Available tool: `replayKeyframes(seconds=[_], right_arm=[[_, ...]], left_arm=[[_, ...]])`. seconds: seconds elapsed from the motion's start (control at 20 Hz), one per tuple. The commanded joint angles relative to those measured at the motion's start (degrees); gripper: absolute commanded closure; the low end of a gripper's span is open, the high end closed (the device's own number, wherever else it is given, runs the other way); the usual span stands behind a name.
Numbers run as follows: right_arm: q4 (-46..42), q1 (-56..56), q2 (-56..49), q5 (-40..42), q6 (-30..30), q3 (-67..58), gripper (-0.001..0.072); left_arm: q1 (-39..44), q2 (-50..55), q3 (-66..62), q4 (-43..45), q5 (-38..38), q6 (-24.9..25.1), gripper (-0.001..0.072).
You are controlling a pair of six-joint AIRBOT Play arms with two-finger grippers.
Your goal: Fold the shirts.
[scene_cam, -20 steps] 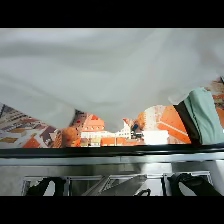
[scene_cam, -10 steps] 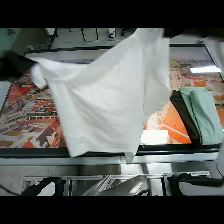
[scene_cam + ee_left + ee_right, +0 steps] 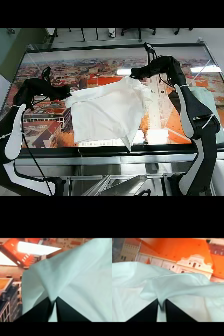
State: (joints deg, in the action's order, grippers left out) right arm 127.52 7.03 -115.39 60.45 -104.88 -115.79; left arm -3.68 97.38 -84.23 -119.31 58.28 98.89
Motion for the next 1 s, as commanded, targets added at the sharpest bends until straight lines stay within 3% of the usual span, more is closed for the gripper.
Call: replayKeyframes(seconds=[0.0,0.1,0.2,0.4,0.5,0.65,0.7,0.75,0.95], right_arm=[[1.3,-1.5,1.0,4.7,2.5,-0.1,0.0235],[1.3,-4.7,5.4,11.9,2.8,-0.1,0.0234],[0.9,-8.7,10.3,21.0,3.0,0.0,0.0348],[-0.8,-14.1,19.4,29.3,4.0,9.8,0.0348],[-1.4,-14.6,25.0,27.3,2.2,22.5,0.0348],[-1.3,-14.6,33.8,19.8,-0.2,45.3,0.0341],[-1.2,-14.7,36.0,17.1,-0.2,52.2,0.0292],[-0.9,-14.6,37.6,14.6,-0.2,58.2,0.0171],[8.6,-14.0,38.5,7.3,-5.4,70.9,0.0177]], left_arm=[[0.2,4.7,-7.3,0.7,9.4,-0.3,0.0017],[-1.2,4.5,-14.1,0.8,18.4,-1.1,0.0019],[-3.5,3.0,-19.0,0.8,26.4,-3.9,0.0019],[-5.3,-7.4,-9.2,4.3,31.3,-5.5,0.0020],[-4.1,-14.9,4.1,7.8,28.2,-5.5,0.0020],[-1.5,-25.6,27.1,4.4,21.0,-5.5,0.0021],[-0.3,-28.0,33.2,3.5,18.6,-5.5,0.0020],[1.2,-30.1,38.9,3.5,15.4,-5.6,0.0021],[5.4,-33.7,50.0,3.6,2.8,-8.4,0.0021]])
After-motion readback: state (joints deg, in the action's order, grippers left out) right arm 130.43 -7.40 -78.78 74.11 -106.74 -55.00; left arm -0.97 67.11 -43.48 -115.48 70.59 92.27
